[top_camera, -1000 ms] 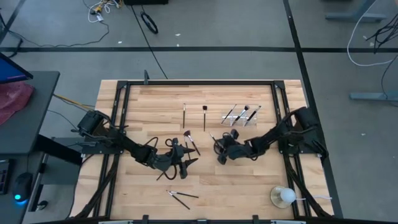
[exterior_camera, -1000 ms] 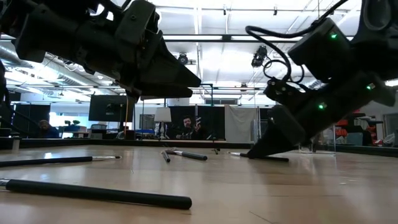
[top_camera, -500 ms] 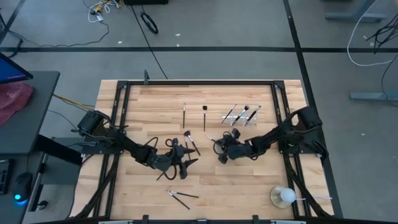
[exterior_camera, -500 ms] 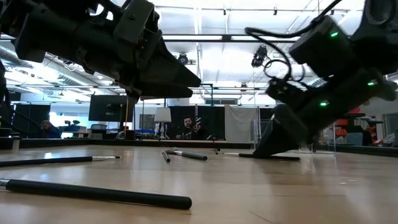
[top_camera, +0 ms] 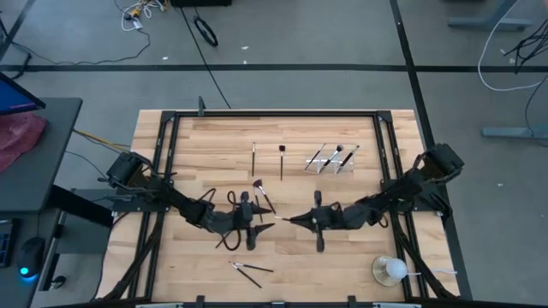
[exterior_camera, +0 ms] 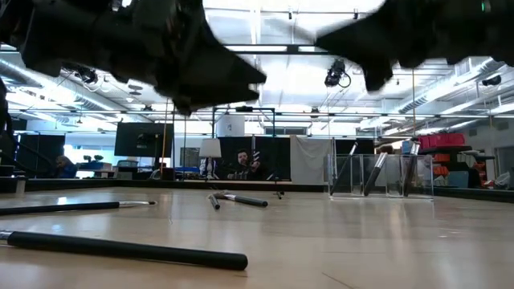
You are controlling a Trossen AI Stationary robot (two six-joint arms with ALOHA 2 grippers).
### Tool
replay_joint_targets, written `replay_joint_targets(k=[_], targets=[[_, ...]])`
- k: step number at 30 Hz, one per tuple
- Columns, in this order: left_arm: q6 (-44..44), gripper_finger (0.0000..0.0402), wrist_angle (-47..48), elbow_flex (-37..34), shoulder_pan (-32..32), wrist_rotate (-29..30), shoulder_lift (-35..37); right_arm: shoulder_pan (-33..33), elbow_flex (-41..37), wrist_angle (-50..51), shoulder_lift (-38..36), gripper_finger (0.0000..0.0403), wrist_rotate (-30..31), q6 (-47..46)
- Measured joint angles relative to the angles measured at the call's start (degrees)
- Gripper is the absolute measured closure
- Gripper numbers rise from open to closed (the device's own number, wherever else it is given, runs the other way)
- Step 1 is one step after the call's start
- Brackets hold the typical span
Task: Put items in baskets/containers
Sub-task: Put the black liner brush into the transparent organizer
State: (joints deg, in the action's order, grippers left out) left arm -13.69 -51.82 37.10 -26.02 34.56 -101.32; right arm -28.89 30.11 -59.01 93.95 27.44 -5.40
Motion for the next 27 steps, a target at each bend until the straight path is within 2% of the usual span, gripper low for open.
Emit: replay_joint_targets(k=[3, 7, 12, 17, 21, 27], targets=[[5.09, 0.0193, -5.89, 0.0, 0.0, -2.28, 0.0, -0.05, 0.0, -7.02, 0.0, 0.0396, -3.82, 3.27], [12.32, 0.0193, -11.74, 1.61, 0.0, -6.75, -0.02, -0.04, 0.02, -9.21, 0.0, 0.0396, -4.98, 5.29], [15.74, 0.0193, -11.93, 5.88, 0.3, -5.98, -0.02, 0.02, 0.03, -9.22, 0.0, 0.0396, -4.57, 5.88], [18.54, 0.0197, -11.75, 7.13, 0.35, -5.9, -0.02, 0.02, 0.04, -9.13, -0.05, 0.0396, -4.54, 6.28], [18.0, 0.0222, -11.77, 7.66, 0.35, -7.28, -0.02, 0.02, 0.09, -9.11, -0.09, 0.0396, -4.54, 6.31], [17.97, 0.0285, -11.76, 8.76, 0.56, -8.98, -0.02, 0.02, 0.13, -9.06, -0.11, 0.0396, -4.52, 6.31]])
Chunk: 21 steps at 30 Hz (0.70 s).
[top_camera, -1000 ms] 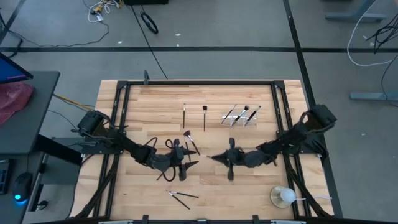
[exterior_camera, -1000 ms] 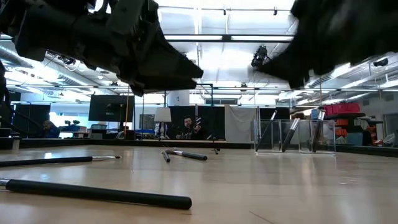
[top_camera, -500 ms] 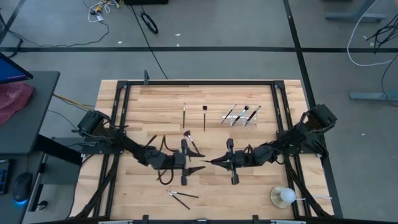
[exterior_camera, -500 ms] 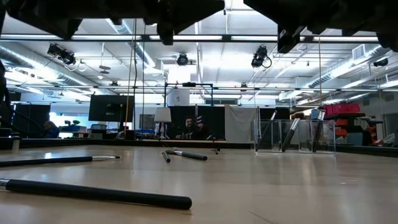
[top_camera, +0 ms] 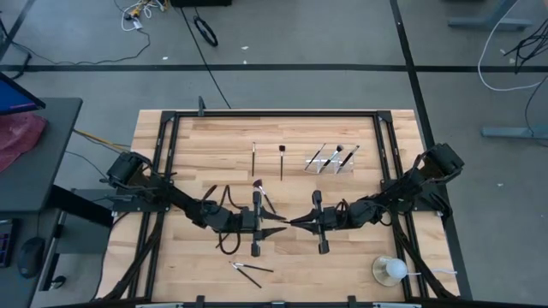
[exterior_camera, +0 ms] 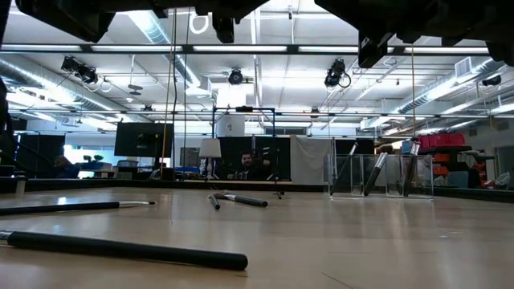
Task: Put items in baskets/containers
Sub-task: Put the black liner brush into the transparent organizer
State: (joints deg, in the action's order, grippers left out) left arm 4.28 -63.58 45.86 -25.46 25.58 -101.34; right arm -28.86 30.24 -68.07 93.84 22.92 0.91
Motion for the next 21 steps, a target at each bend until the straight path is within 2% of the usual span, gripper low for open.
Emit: replay_joint_targets(k=[7, 11, 14, 17, 21], targets=[[0.41, 0.0373, 0.35, 0.01, 0.01, -0.11, 0.0, -0.02, 0.02, 0.1, 0.0, 0.0394, 0.0, -0.02], [0.08, 0.0384, 1.38, 0.01, 0.02, 0.02, -0.01, -0.02, 0.15, 3.84, -0.6, 0.0372, 0.68, -0.26], [-2.62, 0.038, 3.58, 0.01, 0.59, 1.35, 0.59, -0.87, 0.17, 15.82, -4.7, 0.0346, 6.19, -3.98], [-7.0, 0.0383, 7.63, 0.04, 2.72, 1.45, 1.74, -2.29, 0.17, 35.5, -12.68, 0.0317, 11.73, -11.66], [-13.12, 0.0383, 19.23, 3.88, 8.43, -2.33, 2.45, -3.72, 0.11, 62.07, -23.13, 0.0289, 13.25, -27.6]])
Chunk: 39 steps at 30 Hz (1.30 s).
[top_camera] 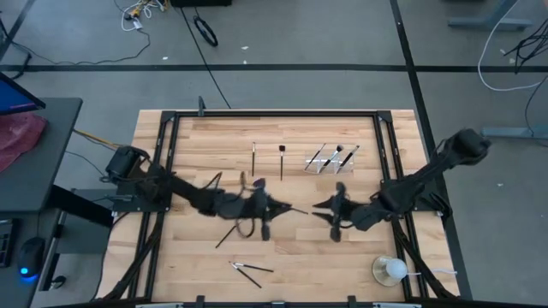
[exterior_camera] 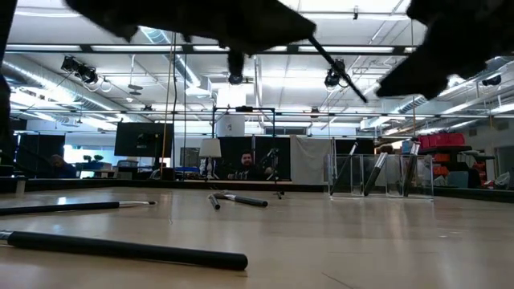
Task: Put items in baskets/containers
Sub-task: Put the black liner brush into the transparent organizer
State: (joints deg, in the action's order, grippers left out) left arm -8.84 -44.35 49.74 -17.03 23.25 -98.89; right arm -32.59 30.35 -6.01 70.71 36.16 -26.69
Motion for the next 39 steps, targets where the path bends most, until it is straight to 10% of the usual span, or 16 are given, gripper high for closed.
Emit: replay_joint_targets(k=[7, 19, 39], targets=[[2.61, 0.0383, 32.38, 20.38, 10.73, -3.89, -3.46, -3.48, -0.04, 23.82, -5.83, 0.0284, -0.37, -19.64], [12.09, 0.0382, 61.44, 49.14, 23.75, -12.54, -16.18, -6.92, -0.09, 20.99, 1.26, 0.031, 5.42, -22.35], [15.46, 0.0369, 64.95, 52.77, 27.16, -20.27, -24.82, -6.92, -0.09, 17.51, 4.92, 0.0316, 5.47, -21.89]])
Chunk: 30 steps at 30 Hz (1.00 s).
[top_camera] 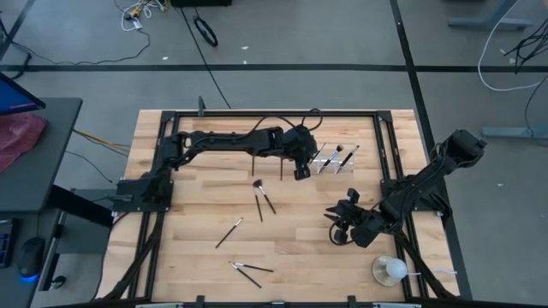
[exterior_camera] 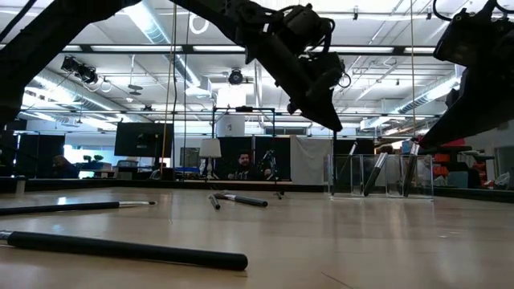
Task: Put items in baskets/containers
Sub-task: Put the black liner brush into the transparent organizer, then put the black highlighter brush into the transparent organizer
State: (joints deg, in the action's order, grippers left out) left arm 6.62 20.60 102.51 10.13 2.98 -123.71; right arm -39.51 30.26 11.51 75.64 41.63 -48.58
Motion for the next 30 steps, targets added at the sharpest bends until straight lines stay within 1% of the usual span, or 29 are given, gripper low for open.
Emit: replay_joint_targets(k=[5, 8, 11, 13, 16, 19, 22, 26, 30], targets=[[0.04, 0.0368, -0.74, 0.03, 0.2, 0.27, -1.08, 0.0, 0.0, 0.0, 0.0, 0.0316, 0.04, 0.0], [0.04, 0.0367, -0.14, -0.03, 0.22, 0.29, -1.48, 0.0, 0.0, 0.0, 0.0, 0.0316, 1.13, 0.02], [-0.03, 0.0364, -1.54, -0.01, 0.22, 0.38, -2.22, 0.02, 0.0, 0.01, 0.0, 0.0316, 1.52, 0.01], [0.0, 0.0354, -1.64, -0.01, 0.23, 0.4, -2.27, 0.02, 0.0, 0.01, 0.0, 0.0316, 1.5, 0.01], [-0.32, 0.0329, -2.4, -0.04, 0.4, 0.55, -2.97, 0.02, 0.0, 0.02, 0.0, 0.0316, 1.52, 0.0], [-0.98, 0.0303, -4.5, -0.06, 0.6, 2.06, -3.03, 0.02, 0.0, 0.0, 0.0, 0.0316, 1.52, 0.0], [-1.77, 0.0286, -7.37, -0.03, 0.97, 3.03, -2.94, 0.02, 0.0, 0.0, 0.0, 0.0316, 1.52, 0.01], [-2.62, 0.0278, -10.85, -0.03, 1.48, 4.27, -2.92, 0.02, 0.0, 0.0, 0.0, 0.0316, 1.52, 0.0], [-2.61, 0.028, -9.2, -0.03, 1.32, 10.07, -2.4, 0.02, 0.0, -0.12, 0.0, 0.0316, 1.78, 0.0]])
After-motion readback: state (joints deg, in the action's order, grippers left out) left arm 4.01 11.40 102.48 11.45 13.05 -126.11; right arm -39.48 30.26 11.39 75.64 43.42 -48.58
